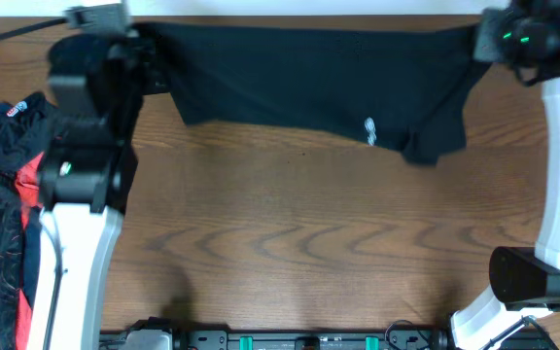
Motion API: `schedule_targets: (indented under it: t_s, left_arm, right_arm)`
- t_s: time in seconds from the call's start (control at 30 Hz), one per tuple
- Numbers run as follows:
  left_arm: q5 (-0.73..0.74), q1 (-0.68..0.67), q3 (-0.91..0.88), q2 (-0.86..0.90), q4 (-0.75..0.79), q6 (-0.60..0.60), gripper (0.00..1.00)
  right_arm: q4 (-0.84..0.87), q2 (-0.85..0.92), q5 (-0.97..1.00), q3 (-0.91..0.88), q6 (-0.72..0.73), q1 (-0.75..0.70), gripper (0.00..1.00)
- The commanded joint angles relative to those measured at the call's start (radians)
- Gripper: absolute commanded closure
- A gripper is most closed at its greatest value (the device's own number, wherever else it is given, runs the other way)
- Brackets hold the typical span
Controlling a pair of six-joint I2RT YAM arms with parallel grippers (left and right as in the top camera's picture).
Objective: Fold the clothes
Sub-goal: 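Lift the shirt with both grippers toward the far edge of the table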
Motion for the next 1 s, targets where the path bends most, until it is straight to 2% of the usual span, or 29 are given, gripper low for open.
schedule_targets:
  t_s: [0.0, 0.23, 0.37, 0.57, 0.8, 0.97]
  left_arm:
    - [-0.106, 0.005, 0.019, -0.079, 0.021, 0.013, 0.94]
    - [-0.109, 0.005, 0.019, -0.19, -0.011, 0.024, 0.94]
    - [-0.077, 0.004, 0.019, -0.244, -0.027, 0.024, 0.94]
    - [0.04, 0.004, 0.019, -0.323, -0.072, 0.018, 0.94]
    - [0.204, 0.004, 0.019, -0.367, -0.182, -0.011, 0.94]
    - [0.213, 0.004, 0.018, -0.319, -0.309, -0.031, 0.94]
  right_arm:
    - [0.005, -0.018, 0.032, 0.112, -0.012, -0.035, 0.99]
    - [-0.042, -0.034, 0.033, 0.277, -0.018, -0.045, 0.99]
    - [-0.079, -0.074, 0.033, 0.314, -0.017, -0.028, 0.99]
    - [-0.127, -0.175, 0.032, 0.314, 0.036, 0.024, 0.99]
    - [-0.368, -0.214, 0.005, 0.311, 0.135, 0.103, 0.99]
    - [-0.367, -0.2, -0.148, 0.183, 0.148, 0.124, 0.99]
